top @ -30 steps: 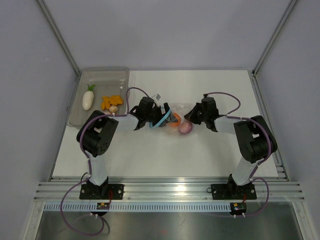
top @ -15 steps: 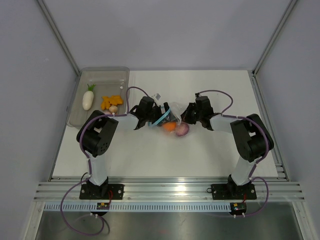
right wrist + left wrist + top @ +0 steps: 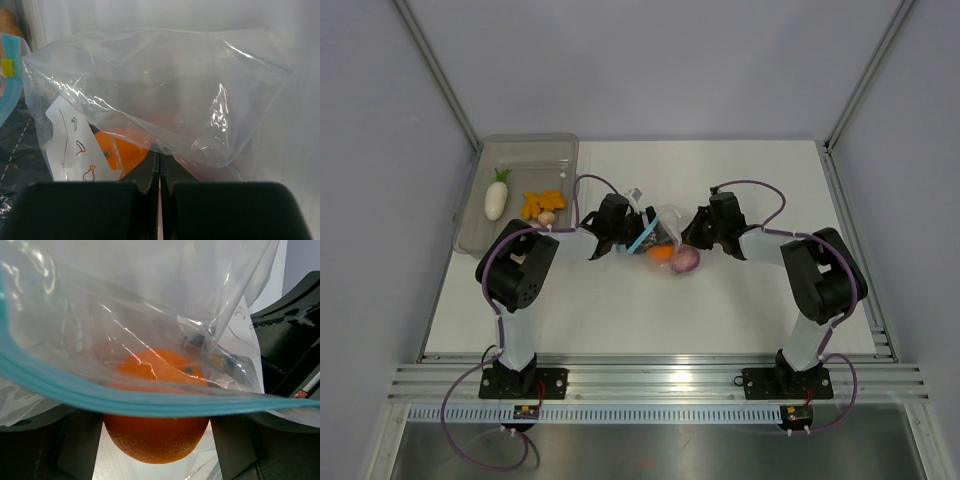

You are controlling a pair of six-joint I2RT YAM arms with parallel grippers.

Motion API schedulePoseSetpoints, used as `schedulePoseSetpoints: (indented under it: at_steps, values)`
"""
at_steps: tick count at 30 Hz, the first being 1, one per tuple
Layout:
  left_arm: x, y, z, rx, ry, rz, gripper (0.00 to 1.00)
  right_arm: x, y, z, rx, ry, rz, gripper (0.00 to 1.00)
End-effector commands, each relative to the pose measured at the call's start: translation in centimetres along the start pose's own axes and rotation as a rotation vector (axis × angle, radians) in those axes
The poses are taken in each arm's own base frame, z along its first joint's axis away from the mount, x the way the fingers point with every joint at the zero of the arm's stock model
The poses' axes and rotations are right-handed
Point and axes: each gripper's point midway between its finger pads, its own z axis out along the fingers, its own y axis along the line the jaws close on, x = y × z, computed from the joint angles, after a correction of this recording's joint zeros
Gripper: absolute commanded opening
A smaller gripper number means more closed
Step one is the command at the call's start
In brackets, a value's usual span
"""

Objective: Open the zip-top bag and remove the fake food
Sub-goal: Pick up the fake fruit from the zipper food storage bag.

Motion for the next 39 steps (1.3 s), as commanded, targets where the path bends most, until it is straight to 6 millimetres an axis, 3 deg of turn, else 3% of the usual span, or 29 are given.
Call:
schedulePoseSetpoints:
  at_steps: [1,7,17,22,27,32,39]
  values:
    - [-1.2,-2.1,-0.2,0.072,-0.026,0.034,0.63,-2.2,0.9,-0.8,0.024,-0.083,-0.005,0.0]
    - [-1.5,-2.2,-0.9,0.085,-0.034,0.029,0.62,-3.5,0.2,-2.2,0.027,-0.125,0.022,0.0]
    - [-2.9,-1.9,-2.9,0.107,-0.077,0.001,0.62,-6.2,-3.4,-5.1,0.105,-0.233,0.102,0.0]
    - [-3.6,-2.3,-4.2,0.13,-0.101,0.002,0.62,-7.0,-4.0,-6.1,0.145,-0.282,0.105,0.0]
    - [-5.1,-2.1,-6.8,0.117,-0.16,-0.008,0.62,-7.0,-3.9,-6.2,0.138,-0.283,0.107,0.0]
    - [-5.9,0.6,-8.5,-0.06,-0.214,-0.014,0.62,-7.0,-3.5,-6.1,0.119,-0.274,0.1,0.0]
    - [-7.7,0.6,-12.5,-0.161,-0.337,0.034,0.63,-7.0,-3.4,-6.0,0.109,-0.27,0.099,0.0]
